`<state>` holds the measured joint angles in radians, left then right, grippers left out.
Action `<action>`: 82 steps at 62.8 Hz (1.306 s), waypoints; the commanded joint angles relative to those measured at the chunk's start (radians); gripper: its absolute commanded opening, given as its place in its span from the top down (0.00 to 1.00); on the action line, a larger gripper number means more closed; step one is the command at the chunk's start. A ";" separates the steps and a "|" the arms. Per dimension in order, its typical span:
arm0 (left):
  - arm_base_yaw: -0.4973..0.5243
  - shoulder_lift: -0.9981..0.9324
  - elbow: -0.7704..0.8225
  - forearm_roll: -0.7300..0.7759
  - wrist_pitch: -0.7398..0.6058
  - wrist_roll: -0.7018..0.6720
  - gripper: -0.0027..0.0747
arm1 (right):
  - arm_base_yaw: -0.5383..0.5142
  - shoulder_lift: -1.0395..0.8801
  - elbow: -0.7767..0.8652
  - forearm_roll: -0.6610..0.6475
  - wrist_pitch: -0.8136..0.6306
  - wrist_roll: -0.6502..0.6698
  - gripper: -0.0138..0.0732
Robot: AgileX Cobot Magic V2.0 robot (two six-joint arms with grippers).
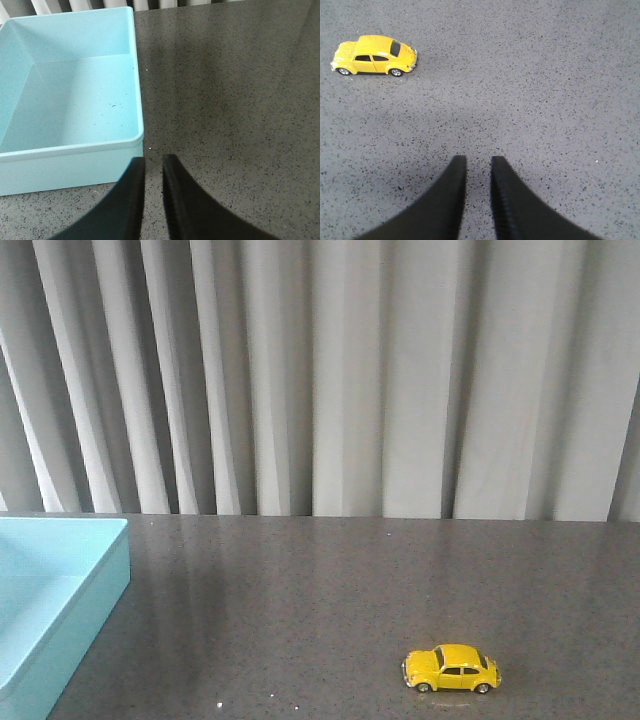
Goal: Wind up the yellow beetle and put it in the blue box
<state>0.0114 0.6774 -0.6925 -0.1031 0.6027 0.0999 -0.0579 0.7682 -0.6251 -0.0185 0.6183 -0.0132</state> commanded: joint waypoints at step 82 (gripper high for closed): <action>-0.016 0.102 -0.033 -0.008 -0.117 -0.002 0.34 | 0.234 0.951 -0.961 0.083 0.463 0.077 0.22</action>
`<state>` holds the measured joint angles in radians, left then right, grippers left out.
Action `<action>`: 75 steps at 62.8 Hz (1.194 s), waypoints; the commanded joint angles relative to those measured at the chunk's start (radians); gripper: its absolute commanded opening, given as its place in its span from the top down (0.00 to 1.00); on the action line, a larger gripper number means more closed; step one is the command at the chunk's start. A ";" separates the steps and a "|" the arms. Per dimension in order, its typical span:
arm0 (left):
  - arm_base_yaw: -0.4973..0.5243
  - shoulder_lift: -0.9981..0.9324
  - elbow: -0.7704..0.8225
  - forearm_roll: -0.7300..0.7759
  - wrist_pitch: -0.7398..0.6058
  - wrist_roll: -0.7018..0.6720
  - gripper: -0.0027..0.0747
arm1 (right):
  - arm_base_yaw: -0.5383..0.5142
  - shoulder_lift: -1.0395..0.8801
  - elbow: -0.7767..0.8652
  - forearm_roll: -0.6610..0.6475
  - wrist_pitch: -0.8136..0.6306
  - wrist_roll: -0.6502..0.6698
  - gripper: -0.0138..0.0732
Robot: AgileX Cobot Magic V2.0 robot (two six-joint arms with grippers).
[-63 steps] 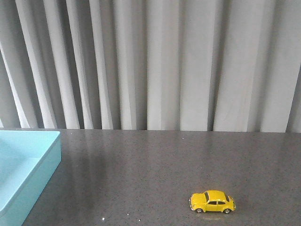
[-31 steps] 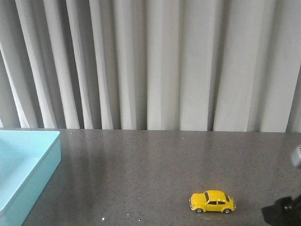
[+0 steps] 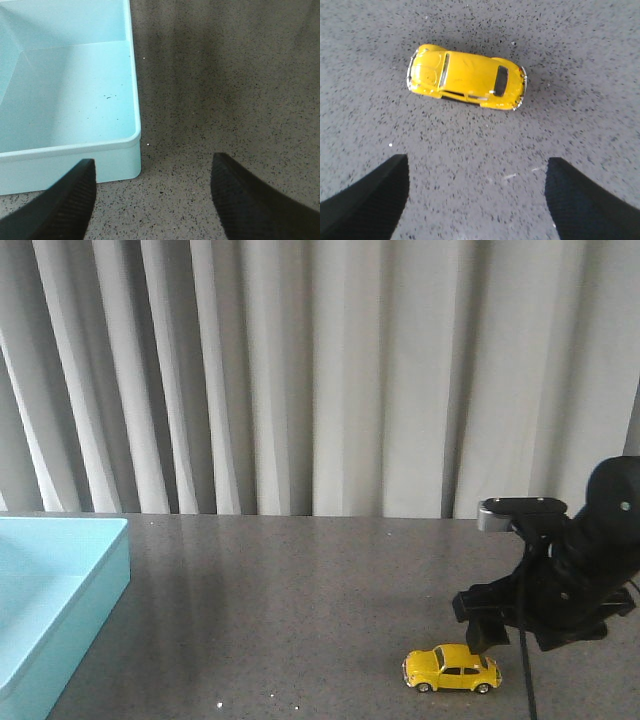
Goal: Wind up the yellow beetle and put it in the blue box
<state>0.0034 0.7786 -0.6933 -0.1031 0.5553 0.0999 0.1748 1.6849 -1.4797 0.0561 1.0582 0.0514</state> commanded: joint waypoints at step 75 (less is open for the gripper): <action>-0.008 0.001 -0.032 -0.008 -0.068 -0.002 0.34 | 0.001 0.424 -0.423 0.038 0.164 0.013 0.22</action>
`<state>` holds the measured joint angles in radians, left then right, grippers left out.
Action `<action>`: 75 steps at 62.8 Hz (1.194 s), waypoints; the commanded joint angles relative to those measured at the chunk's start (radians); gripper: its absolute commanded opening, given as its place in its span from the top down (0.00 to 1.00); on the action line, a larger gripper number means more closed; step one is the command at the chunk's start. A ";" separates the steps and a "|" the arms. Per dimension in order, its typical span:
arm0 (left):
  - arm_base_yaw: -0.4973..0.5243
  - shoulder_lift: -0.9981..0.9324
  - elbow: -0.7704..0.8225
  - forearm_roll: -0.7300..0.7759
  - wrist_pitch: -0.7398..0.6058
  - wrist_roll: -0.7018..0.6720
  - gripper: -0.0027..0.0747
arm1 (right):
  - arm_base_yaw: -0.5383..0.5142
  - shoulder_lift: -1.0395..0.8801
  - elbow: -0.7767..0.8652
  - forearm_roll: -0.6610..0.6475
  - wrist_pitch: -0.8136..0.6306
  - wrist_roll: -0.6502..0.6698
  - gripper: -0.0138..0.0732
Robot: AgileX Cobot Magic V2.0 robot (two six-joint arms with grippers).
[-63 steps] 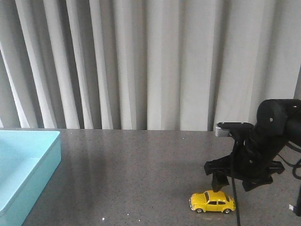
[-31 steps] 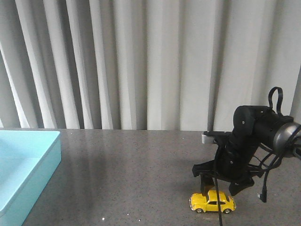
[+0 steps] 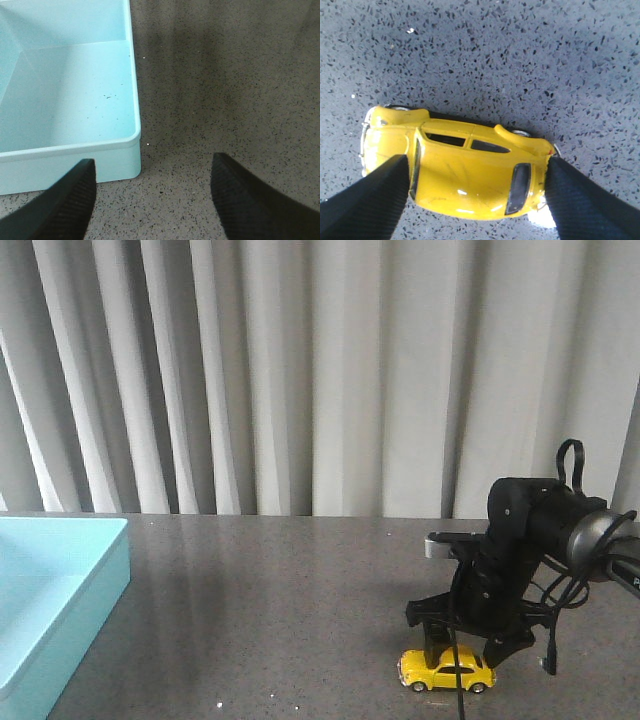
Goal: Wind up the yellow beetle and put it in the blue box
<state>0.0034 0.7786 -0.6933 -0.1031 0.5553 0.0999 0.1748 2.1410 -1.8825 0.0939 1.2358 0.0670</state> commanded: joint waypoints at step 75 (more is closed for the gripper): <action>-0.008 0.001 -0.032 -0.008 -0.057 -0.002 0.34 | -0.461 -0.031 -0.020 -0.005 0.050 -0.394 0.22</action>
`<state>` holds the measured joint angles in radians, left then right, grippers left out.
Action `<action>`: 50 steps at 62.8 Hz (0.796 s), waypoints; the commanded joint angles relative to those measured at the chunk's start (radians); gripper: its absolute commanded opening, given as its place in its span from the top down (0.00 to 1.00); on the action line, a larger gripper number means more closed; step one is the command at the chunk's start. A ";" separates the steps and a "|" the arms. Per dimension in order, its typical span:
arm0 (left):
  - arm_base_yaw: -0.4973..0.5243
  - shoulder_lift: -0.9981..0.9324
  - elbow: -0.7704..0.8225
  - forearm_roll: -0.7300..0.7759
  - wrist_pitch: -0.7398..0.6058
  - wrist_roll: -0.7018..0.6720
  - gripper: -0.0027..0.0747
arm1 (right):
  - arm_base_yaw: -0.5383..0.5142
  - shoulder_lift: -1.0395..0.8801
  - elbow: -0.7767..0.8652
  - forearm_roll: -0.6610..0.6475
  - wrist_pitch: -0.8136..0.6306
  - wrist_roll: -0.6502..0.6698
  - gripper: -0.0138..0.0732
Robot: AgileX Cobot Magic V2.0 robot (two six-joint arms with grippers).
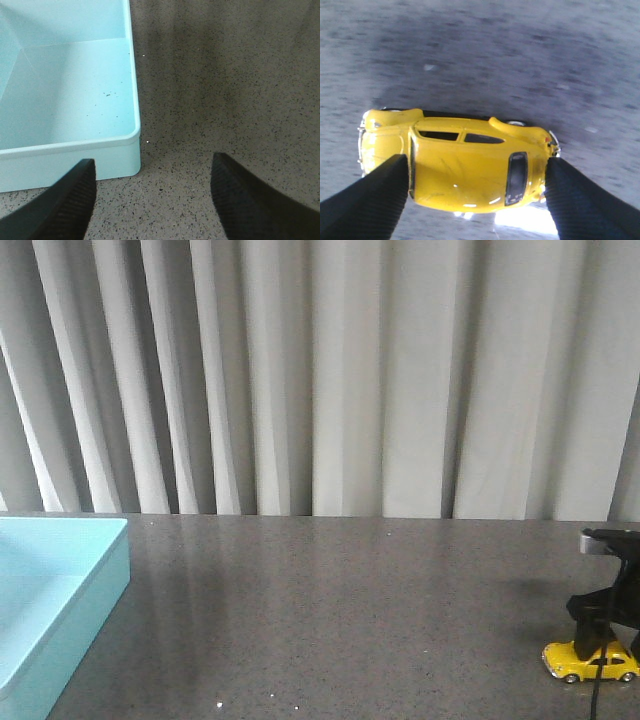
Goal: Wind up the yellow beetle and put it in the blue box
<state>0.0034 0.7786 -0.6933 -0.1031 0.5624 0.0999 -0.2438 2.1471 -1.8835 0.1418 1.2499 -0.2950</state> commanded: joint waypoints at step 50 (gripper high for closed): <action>-0.008 0.001 -0.032 -0.008 -0.053 -0.002 0.34 | -0.077 -0.198 -0.019 0.114 0.019 -0.065 0.22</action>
<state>0.0034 0.7786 -0.6933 -0.1031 0.5725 0.0999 -0.3154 2.0806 -1.8756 0.1955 1.2372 -0.3439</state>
